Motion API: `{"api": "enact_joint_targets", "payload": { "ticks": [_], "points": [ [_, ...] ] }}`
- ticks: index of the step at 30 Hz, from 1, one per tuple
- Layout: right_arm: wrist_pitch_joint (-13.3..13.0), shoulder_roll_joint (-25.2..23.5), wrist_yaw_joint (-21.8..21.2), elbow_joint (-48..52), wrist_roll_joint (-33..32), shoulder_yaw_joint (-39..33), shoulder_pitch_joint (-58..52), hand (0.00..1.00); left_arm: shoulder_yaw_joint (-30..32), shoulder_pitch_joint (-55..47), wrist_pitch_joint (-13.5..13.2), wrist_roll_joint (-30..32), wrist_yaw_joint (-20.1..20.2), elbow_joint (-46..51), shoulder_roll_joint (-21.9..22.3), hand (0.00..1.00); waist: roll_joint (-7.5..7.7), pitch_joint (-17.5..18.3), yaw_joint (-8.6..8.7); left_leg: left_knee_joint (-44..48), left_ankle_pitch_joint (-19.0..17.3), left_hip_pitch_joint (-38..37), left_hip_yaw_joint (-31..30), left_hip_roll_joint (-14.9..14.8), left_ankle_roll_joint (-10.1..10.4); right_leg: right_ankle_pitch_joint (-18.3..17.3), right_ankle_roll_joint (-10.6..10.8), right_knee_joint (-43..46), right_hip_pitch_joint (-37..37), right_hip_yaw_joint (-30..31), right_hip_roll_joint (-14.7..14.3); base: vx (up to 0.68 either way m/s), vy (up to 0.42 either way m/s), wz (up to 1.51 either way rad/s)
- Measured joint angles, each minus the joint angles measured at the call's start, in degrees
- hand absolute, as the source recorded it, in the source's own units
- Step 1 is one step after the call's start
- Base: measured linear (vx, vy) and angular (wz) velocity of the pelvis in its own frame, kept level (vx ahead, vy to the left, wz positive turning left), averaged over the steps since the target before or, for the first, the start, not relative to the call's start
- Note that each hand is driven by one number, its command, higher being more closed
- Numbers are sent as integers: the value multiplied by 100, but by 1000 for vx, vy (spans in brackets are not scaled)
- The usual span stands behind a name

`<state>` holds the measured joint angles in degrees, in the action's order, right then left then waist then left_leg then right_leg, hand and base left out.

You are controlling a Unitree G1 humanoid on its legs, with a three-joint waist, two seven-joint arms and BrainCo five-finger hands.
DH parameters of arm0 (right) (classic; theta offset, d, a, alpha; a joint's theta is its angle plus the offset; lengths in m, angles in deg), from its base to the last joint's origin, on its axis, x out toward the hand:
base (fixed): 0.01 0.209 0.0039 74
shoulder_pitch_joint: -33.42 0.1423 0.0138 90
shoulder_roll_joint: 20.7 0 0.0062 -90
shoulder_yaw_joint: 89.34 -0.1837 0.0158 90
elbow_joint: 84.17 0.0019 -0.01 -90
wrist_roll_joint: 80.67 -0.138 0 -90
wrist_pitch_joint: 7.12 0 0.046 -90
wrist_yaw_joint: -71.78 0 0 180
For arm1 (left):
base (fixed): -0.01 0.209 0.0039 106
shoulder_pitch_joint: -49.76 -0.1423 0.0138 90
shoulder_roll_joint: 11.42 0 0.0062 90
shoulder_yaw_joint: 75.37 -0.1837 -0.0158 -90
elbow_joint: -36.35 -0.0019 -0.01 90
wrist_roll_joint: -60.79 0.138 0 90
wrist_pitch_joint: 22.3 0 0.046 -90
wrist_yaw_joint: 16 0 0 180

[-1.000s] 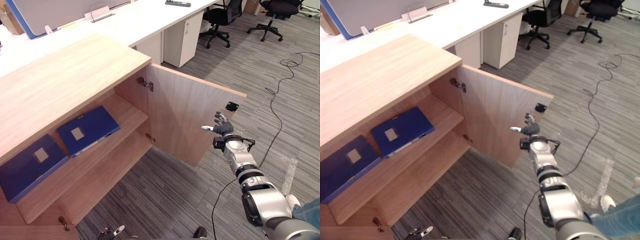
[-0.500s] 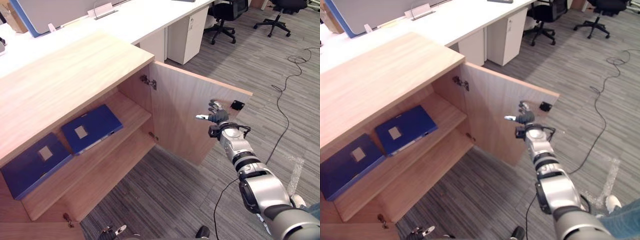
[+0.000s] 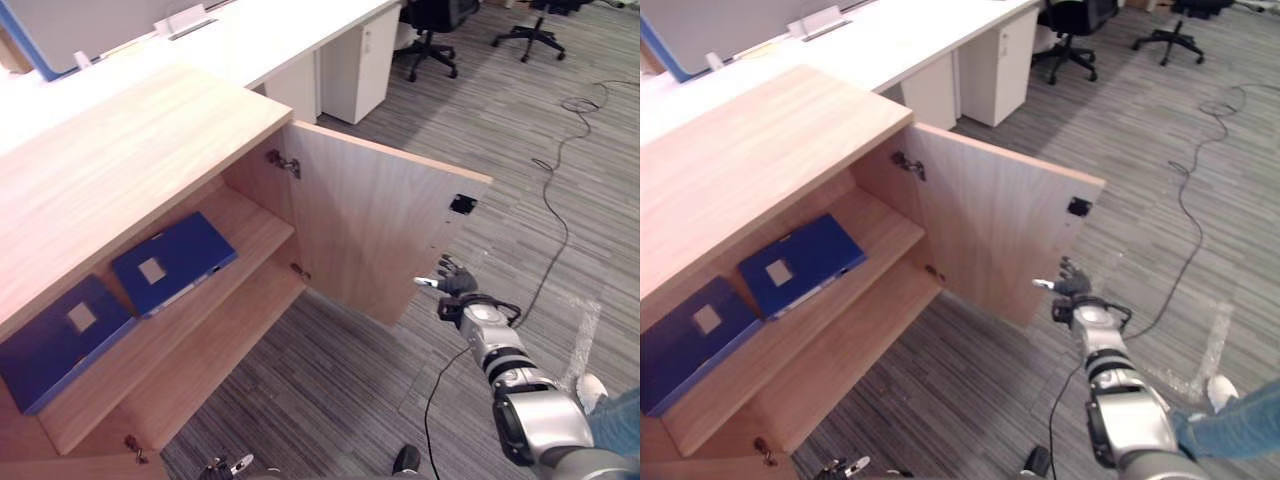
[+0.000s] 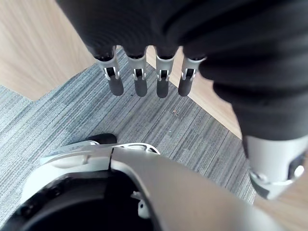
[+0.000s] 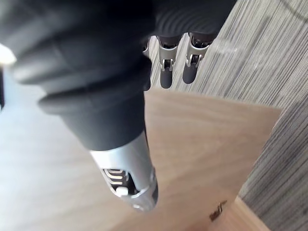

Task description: Walk over to the cabinet, pick up the folder, carry it to the office cabinet, place the folder inside the office cabinet, then close the office cabinet door

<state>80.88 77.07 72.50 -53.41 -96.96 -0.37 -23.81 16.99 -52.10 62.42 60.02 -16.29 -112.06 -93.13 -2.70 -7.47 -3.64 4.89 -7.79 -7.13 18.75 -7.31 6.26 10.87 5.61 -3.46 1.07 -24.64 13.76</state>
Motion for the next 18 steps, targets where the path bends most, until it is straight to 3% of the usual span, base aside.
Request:
{"api": "enact_joint_targets", "payload": {
  "ticks": [4, 9, 14, 18],
  "points": [
    [15, 441, 105, 0, 96, -240, -77, 0, 38, -52, 11, 1, 42, -50, 45, 0, -87, -36, 138, 41, -48, -82, 82, -15, -4, 0, 0, -2, 13, 176, -35, -17, 0, -24],
    [14, 617, 232, -6, 65, -447, -51, 0, 39, -51, 9, -9, 84, -37, 49, 0, -103, -19, 141, 38, -88, 101, 49, -36, 28, 56, -46, 2, 244, 248, -69, -44, -11, -7],
    [15, 699, 407, -370, -38, -448, 918, 0, 16, -66, 2, -218, 86, -20, 52, 0, -121, -60, 96, 203, -86, 550, -170, -59, 30, 126, -123, 8, 531, 137, -57, -50, -21, 14],
    [-30, 817, 498, -476, -78, -448, 1890, 0, -21, -67, -37, -386, 82, 106, 83, 0, -188, -296, 57, 353, -62, 928, -417, -110, 67, 148, -154, 27, 693, -54, -62, -47, -33, 23]
  ]
}}
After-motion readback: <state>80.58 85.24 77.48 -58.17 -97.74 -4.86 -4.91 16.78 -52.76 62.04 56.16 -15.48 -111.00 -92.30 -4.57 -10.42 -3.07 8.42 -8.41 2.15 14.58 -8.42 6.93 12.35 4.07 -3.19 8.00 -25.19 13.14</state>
